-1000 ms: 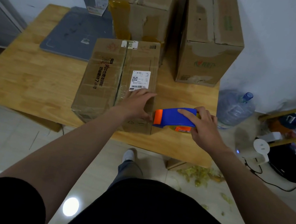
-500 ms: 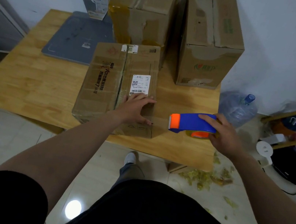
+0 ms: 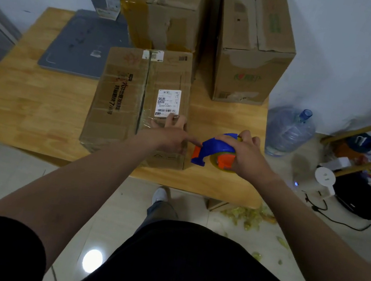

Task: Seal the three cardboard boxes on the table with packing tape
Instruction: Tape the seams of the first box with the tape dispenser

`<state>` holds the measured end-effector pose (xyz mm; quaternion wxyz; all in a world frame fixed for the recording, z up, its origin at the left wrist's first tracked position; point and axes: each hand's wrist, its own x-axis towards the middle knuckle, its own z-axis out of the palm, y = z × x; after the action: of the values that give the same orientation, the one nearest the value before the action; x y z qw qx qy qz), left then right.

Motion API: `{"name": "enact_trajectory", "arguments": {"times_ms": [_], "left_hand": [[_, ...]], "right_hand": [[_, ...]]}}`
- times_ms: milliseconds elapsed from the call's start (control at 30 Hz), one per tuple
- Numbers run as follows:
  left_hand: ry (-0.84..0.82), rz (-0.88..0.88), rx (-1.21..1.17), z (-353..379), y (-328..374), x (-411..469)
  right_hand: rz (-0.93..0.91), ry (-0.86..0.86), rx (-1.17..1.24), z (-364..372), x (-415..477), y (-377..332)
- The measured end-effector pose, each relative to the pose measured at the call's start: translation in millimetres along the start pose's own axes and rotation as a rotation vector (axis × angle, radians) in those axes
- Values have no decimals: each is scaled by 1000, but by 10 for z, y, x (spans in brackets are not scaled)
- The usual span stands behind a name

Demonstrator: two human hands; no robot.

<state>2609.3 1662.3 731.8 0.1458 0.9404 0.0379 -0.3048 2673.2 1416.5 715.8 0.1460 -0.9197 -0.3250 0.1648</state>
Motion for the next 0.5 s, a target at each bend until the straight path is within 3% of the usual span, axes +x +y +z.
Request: {"name": "enact_trajectory", "arguments": {"times_ms": [233, 500], "left_hand": [[-28, -30, 43, -19, -32, 40], [152, -27, -82, -12, -196, 86]], "right_hand": [[197, -128, -113, 220, 48, 179], [781, -188, 917, 471, 169, 412]]}}
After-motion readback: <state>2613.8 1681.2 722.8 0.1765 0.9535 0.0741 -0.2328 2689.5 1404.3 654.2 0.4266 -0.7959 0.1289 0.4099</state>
